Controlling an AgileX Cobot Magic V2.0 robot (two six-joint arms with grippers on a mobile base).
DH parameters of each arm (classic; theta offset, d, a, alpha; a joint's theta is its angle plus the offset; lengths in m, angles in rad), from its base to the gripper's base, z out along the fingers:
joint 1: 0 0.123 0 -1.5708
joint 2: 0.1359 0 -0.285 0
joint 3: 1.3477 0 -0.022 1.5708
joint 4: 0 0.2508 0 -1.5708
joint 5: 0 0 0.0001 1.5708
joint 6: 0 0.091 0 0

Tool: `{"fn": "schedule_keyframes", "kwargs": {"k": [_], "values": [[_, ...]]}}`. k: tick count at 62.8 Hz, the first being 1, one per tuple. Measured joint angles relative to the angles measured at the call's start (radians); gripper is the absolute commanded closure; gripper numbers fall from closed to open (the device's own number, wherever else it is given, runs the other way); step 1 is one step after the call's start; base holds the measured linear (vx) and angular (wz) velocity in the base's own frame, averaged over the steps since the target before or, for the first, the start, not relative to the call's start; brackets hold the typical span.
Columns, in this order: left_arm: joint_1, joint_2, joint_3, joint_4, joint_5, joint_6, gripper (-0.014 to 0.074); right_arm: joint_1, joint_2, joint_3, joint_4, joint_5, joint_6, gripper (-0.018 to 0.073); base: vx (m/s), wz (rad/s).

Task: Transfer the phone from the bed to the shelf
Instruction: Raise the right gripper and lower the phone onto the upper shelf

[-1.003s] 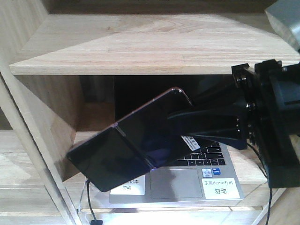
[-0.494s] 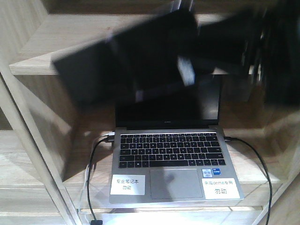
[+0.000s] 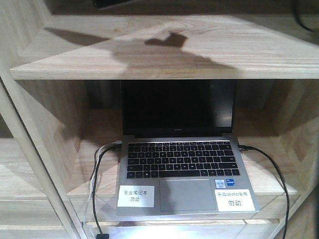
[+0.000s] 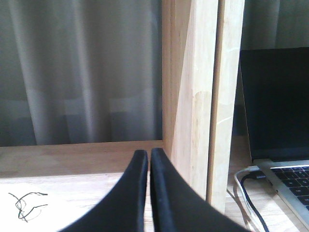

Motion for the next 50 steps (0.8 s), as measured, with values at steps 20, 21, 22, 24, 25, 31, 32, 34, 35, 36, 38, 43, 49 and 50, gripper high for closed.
{"fn": "schedule_keyframes", "kwargs": {"k": [20,21,22,24,25,31,32,34,35,36,38,43,49,50], "values": [[0.000,0.000,0.000,0.000,0.000,0.000,0.0595,0.094,0.269,-0.186,0.043,-0.041,-0.004,0.0562,0.00,0.00],[0.000,0.000,0.000,0.000,0.000,0.000,0.0595,0.098,0.278,-0.189,0.043,-0.042,-0.004,0.0562,0.00,0.00],[0.000,0.000,0.000,0.000,0.000,0.000,0.0595,0.105,0.291,-0.191,0.043,-0.044,-0.004,0.0562,0.00,0.00],[0.000,0.000,0.000,0.000,0.000,0.000,0.0595,0.113,0.307,-0.193,0.043,-0.044,-0.005,0.0562,0.00,0.00],[0.000,0.000,0.000,0.000,0.000,0.000,0.0595,0.116,0.314,-0.193,0.043,-0.044,-0.005,0.0562,0.00,0.00],[0.000,0.000,0.000,0.000,0.000,0.000,0.0595,0.124,0.362,-0.193,0.045,-0.054,-0.005,0.0562,0.00,0.00],[0.000,0.000,0.000,0.000,0.000,0.000,0.0595,0.124,0.367,-0.193,0.048,-0.058,-0.005,0.0562,0.00,0.00],[0.000,0.000,0.000,0.000,0.000,0.000,0.0595,0.124,0.376,-0.194,0.053,-0.063,-0.005,0.0562,0.00,0.00],[0.000,0.000,0.000,0.000,0.000,0.000,0.0595,0.124,0.381,-0.194,0.054,-0.065,-0.005,0.0562,0.00,0.00],[0.000,0.000,0.000,0.000,0.000,0.000,0.0595,0.124,0.384,-0.194,0.055,-0.065,-0.005,0.0562,0.00,0.00],[0.000,0.000,0.000,0.000,0.000,0.000,0.0595,0.124,0.393,-0.194,0.056,-0.070,-0.005,0.0562,0.00,0.00],[0.000,0.000,0.000,0.000,0.000,0.000,0.0595,0.124,0.408,-0.198,0.057,-0.084,-0.005,0.0562,0.00,0.00],[0.000,0.000,0.000,0.000,0.000,0.000,0.0595,0.124,0.420,-0.199,0.053,-0.094,-0.005,0.0562,0.00,0.00],[0.000,0.000,0.000,0.000,0.000,0.000,0.0595,0.124,0.420,-0.199,0.053,-0.096,-0.005,0.0562,0.00,0.00]]}}
